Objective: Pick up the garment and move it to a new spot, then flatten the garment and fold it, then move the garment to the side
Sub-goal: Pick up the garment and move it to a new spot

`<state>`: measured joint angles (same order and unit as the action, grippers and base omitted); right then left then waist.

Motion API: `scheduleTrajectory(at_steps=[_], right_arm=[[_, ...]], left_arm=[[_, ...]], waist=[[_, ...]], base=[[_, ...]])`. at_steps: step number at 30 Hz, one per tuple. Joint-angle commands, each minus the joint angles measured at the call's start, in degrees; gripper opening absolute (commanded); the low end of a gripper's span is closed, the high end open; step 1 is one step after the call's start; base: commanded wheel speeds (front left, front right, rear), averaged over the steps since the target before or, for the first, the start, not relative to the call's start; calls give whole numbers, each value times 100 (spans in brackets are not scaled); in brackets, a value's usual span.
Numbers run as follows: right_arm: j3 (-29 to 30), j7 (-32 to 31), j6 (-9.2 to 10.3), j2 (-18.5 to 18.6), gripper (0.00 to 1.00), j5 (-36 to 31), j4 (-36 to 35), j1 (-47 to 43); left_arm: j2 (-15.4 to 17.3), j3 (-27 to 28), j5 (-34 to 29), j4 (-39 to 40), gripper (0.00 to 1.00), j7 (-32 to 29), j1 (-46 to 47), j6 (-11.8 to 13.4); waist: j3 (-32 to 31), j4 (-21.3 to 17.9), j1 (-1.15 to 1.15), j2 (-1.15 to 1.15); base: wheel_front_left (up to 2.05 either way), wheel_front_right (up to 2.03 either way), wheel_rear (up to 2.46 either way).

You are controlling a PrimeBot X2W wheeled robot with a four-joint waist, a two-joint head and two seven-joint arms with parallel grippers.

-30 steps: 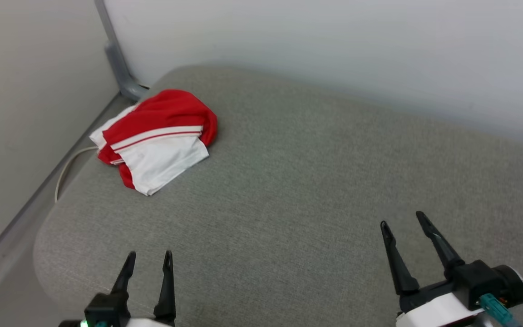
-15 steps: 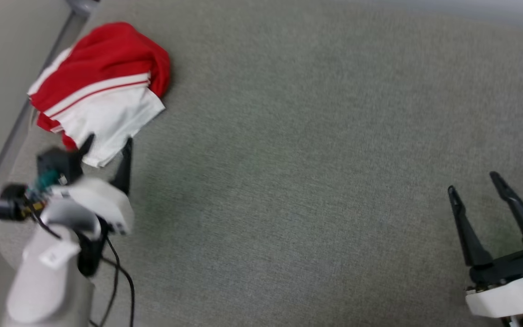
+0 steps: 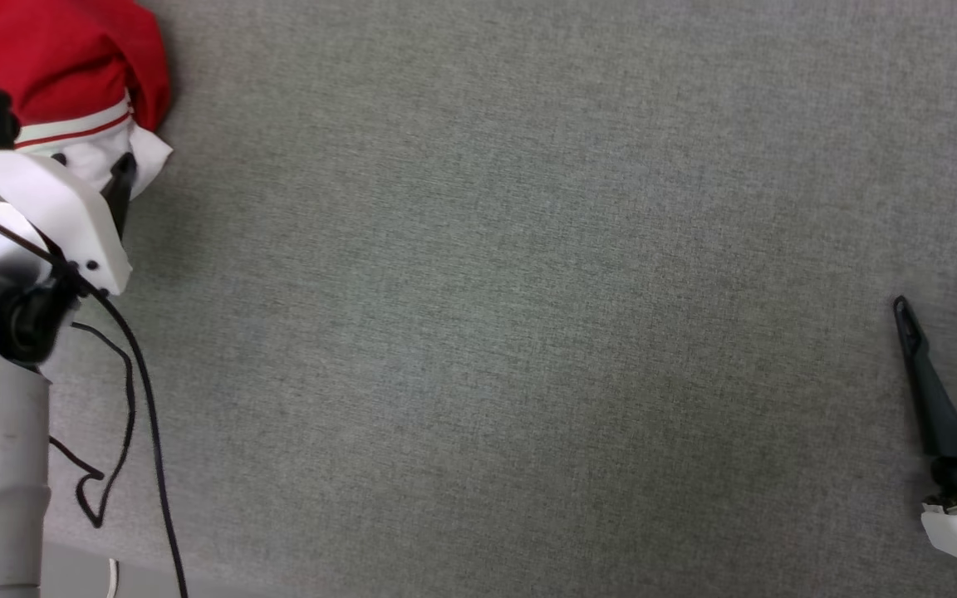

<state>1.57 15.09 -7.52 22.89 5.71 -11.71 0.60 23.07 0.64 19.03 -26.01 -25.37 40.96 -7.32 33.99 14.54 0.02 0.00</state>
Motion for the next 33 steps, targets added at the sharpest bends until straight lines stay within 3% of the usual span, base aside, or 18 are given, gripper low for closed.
scheduleTrajectory(at_steps=[1,5,6,7,11,19,26,33], right_arm=[[29,11,6,50,100,60,-30,10],[83,10,7,119,100,70,-72,39],[92,10,7,123,100,57,-83,27],[100,10,7,121,100,36,-94,10],[95,9,7,108,100,-17,-73,-59],[-112,12,7,-127,100,-102,118,132],[-338,12,7,-597,100,-178,574,283],[-422,12,7,-1157,100,-324,996,280]], left_arm=[[62,40,103,-21,100,-120,104,0],[25,-16,481,-160,100,-596,65,-9],[-3,-109,598,-175,14,-749,6,-12],[-31,-189,726,-176,0,-864,-49,-14],[16,-428,1008,-73,0,-945,-215,-16],[454,-434,818,133,0,-106,-348,0],[710,-174,687,678,0,717,-452,78],[825,-365,546,1639,0,676,-550,67]], waist=[[138,-91,-2,0],[245,-114,-2,0],[258,-112,-2,0],[268,-104,-2,0],[244,-31,-2,0],[-307,-31,-2,0],[-1187,-205,-2,0],[-2041,-384,-2,0]], base=[[0,0,0],[0,0,0],[0,0,0],[0,0,0],[0,0,0],[0,0,0],[0,0,0],[0,0,0]])
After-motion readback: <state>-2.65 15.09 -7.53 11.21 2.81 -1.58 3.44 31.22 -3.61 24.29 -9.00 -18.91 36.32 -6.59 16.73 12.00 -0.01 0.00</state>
